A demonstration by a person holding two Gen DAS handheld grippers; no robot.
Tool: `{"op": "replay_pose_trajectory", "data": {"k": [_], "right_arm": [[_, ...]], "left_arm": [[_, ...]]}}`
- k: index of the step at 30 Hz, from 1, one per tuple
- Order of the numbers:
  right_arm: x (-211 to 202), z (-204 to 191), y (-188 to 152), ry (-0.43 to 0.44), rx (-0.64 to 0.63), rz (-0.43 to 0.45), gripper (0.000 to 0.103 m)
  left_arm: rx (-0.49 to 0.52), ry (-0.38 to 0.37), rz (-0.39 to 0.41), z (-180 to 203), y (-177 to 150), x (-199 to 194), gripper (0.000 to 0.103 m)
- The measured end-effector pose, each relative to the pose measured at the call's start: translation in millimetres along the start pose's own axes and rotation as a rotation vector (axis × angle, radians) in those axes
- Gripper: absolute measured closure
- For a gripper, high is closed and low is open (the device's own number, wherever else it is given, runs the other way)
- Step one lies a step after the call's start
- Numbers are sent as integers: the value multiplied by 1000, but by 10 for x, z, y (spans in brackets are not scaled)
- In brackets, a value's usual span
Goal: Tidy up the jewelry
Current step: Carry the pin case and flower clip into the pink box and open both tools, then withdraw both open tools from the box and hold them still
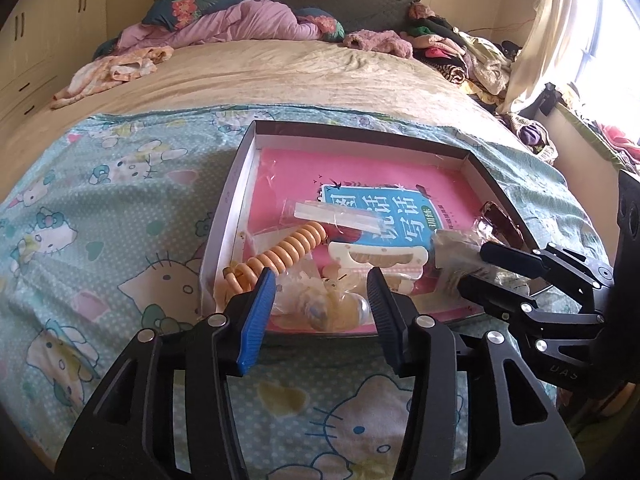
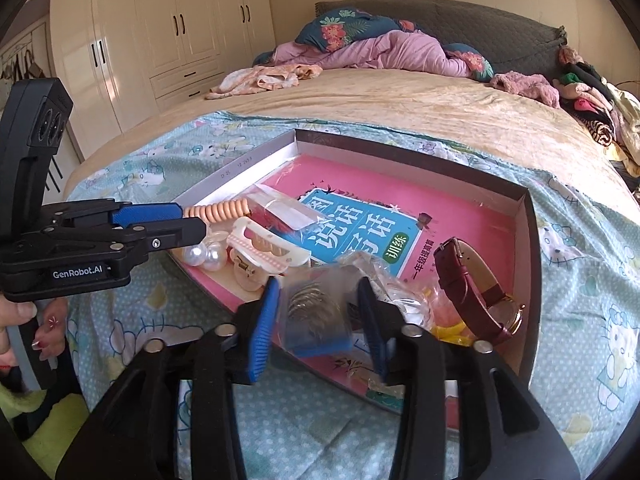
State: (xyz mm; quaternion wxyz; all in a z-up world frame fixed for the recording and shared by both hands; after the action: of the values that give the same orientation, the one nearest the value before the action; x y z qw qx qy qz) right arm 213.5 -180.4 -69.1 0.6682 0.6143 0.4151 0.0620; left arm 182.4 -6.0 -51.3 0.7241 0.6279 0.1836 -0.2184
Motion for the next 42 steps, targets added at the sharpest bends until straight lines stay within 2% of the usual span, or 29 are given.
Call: {"op": "replay_pose_trajectory", "data": {"k": [2, 5, 9, 14, 18, 22, 29, 42], "right_arm": [[-69, -18, 17, -4, -9, 14, 50], [-193, -13, 52, -21, -8, 37, 38], [-437, 7, 111, -38, 19, 82, 18], [-800, -8, 171, -66, 26, 138, 7], [-1040, -40, 196, -82, 19, 166, 5], [-1216, -92, 198, -93, 14, 186, 5], [-1385, -194, 98, -102, 30, 185, 5], [-1350, -310, -248, -115, 89, 96, 5]], "left_arm": [[-3, 1, 8, -8, 15, -32, 59], [-8, 0, 18, -14, 40, -104, 53], [-11, 4, 37, -24, 62, -251, 39], [-22, 9, 62, -32, 76, -470, 23], [-23, 5, 86, -22, 68, -671, 10], [-2, 16, 99, 11, 20, -860, 10], [-23, 13, 108, 43, -72, -1120, 10], [-8, 25, 86, 94, -327, -1260, 10]]}}
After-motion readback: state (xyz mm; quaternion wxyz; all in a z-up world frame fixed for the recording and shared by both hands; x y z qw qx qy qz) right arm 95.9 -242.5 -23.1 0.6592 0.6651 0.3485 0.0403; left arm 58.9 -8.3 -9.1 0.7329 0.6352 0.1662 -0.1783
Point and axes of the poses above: each gripper's, at about its wrist camera, not at the fingertips, and x roughly the way its jaws point, z to its right, y to its top, the point moved 4 cm from there along x, roughly the way its jaws point, and after that the axes turned 14 degrees about z, right-handed, at the moved point
